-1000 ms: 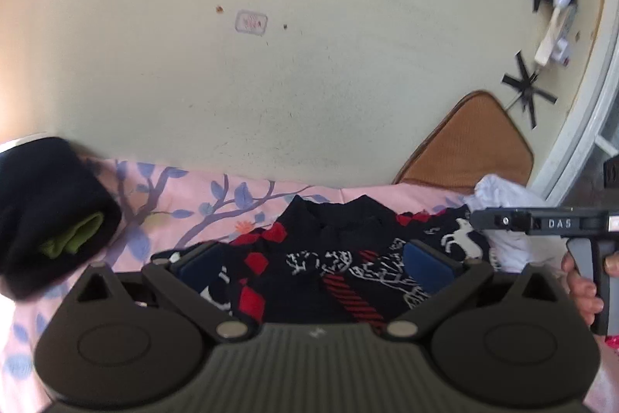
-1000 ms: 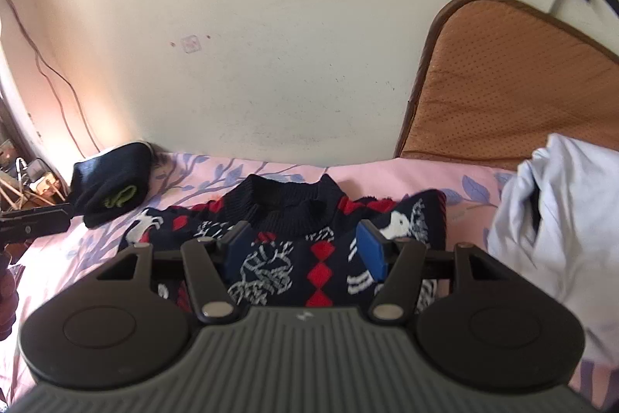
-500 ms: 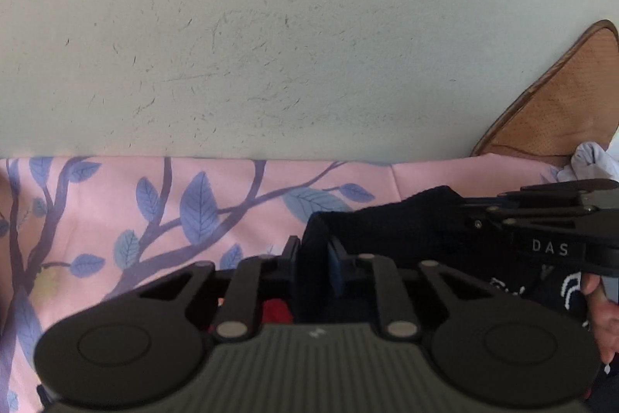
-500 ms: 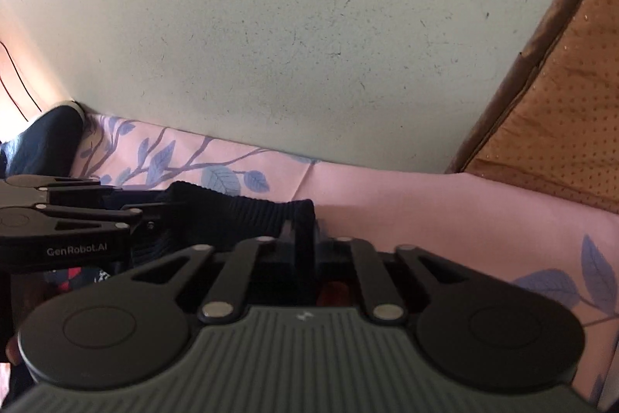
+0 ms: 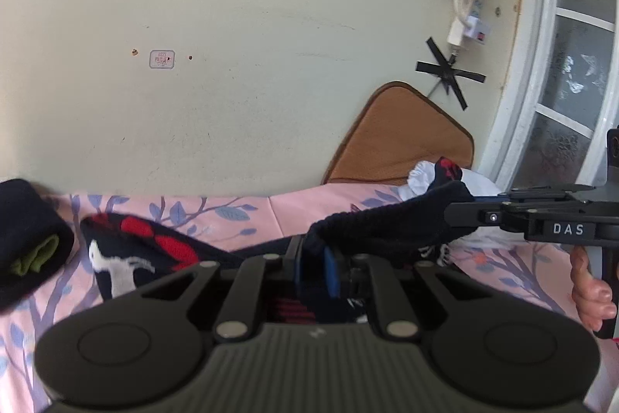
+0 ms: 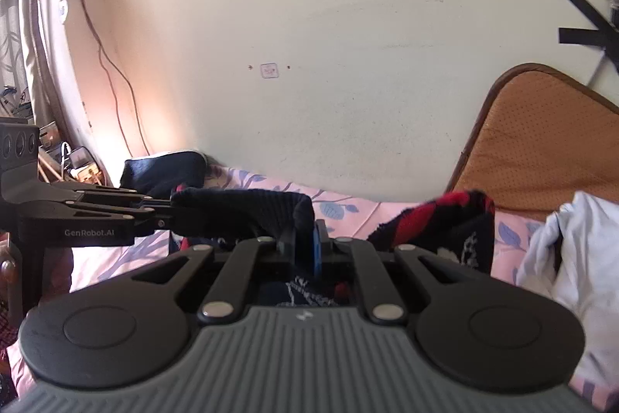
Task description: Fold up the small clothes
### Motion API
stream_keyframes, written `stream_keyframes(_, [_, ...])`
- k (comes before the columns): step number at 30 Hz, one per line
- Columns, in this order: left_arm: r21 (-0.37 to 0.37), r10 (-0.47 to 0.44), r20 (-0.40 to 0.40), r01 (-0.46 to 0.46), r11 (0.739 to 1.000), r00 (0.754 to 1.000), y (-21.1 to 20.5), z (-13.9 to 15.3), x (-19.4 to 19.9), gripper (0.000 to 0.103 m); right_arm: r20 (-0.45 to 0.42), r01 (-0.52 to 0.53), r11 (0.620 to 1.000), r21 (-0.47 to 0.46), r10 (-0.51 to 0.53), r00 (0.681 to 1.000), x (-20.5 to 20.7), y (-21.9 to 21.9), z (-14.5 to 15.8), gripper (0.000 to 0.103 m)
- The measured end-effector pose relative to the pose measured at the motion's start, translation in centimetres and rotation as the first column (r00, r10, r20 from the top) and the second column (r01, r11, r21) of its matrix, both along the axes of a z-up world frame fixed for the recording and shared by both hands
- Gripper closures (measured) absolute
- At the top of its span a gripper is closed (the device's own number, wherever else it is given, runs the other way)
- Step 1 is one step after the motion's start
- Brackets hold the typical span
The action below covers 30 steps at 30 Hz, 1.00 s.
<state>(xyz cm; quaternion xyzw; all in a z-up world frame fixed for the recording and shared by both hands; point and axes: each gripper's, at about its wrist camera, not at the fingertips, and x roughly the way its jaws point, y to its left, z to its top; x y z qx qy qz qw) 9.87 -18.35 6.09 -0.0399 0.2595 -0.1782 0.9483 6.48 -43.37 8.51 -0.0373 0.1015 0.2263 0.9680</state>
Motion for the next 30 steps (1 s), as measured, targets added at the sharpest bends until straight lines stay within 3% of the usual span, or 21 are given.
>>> stream_keyframes(4, [-0.019,-0.048,-0.026,0.047,0.999,0.999,-0.8,-1.6,-7.3,0.091,0.048,0.04,0.999,-0.026,-0.039,0.998,-7.2,-0.2,-4.9,0.092])
stream_keyframes(6, [0.011,-0.042,-0.072,0.043,0.999,0.997,-1.4,-3.2,-9.2,0.084,0.061,0.077,0.996,-0.043,-0.074,0.995,-9.4,0.0,-7.8,0.092])
stream_keyframes(9, [0.054,-0.021,-0.177,0.031,0.998,0.984,-1.7,-6.6,-9.6,0.075,-0.005,0.134,0.99,-0.05,-0.135,0.991,-9.3,0.5,-11.6,0.086])
stream_keyframes(10, [0.047,-0.02,-0.155,0.027,0.999,0.988,-1.5,-6.6,-10.3,0.074,-0.025,0.162,0.985,-0.065,-0.163,0.986,-8.7,0.5,-12.6,0.081])
stream_keyframes(13, [0.022,-0.054,-0.137,0.058,0.998,0.989,-0.3,-4.6,-12.1,0.064,-0.033,0.148,0.989,-0.02,-0.149,0.988,-9.3,-0.4,-12.3,0.065])
stream_keyframes(16, [-0.068,-0.028,-0.05,0.025,0.997,0.998,2.1,-2.1,-13.4,0.053,0.041,0.103,0.993,0.05,-0.105,0.994,-11.7,-1.9,-10.5,0.063])
stream_keyframes(21, [-0.187,0.096,-0.053,-0.104,0.977,0.994,5.1,-0.7,-9.4,0.057,0.097,0.103,0.986,0.128,-0.116,0.988,-11.1,-1.5,-8.2,0.062])
stream_keyframes(23, [-0.157,0.113,-0.096,-0.128,0.979,0.989,5.1,-2.0,-6.6,0.057,0.082,0.113,0.982,0.149,-0.126,0.989,-9.4,-0.5,-8.1,0.062])
stream_keyframes(26, [-0.068,0.178,-0.215,-0.196,0.978,0.96,5.1,-5.8,-2.0,0.075,0.019,0.145,0.983,0.112,-0.148,0.989,-5.3,0.9,-8.8,0.059])
stream_keyframes(27, [-0.08,0.192,-0.173,-0.209,0.975,0.966,5.5,-6.4,-1.8,0.077,-0.014,0.22,0.974,0.054,-0.22,0.975,-3.4,1.2,-9.5,0.059])
stream_keyframes(28, [-0.088,0.189,-0.169,-0.205,0.975,0.967,5.6,-6.6,-1.6,0.077,-0.026,0.332,0.943,-0.022,-0.332,0.943,-1.5,1.2,-10.3,0.061])
stream_keyframes(29, [-0.099,0.196,-0.179,-0.215,0.972,0.964,5.7,-6.6,-1.6,0.077,-0.028,0.372,0.928,-0.031,-0.373,0.928,-0.2,0.3,-11.2,0.06])
stream_keyframes(30, [-0.097,0.203,-0.186,-0.224,0.97,0.961,5.6,-6.5,-1.7,0.077,-0.041,0.343,0.937,0.068,-0.341,0.939,-0.1,-1.4,-11.5,0.061])
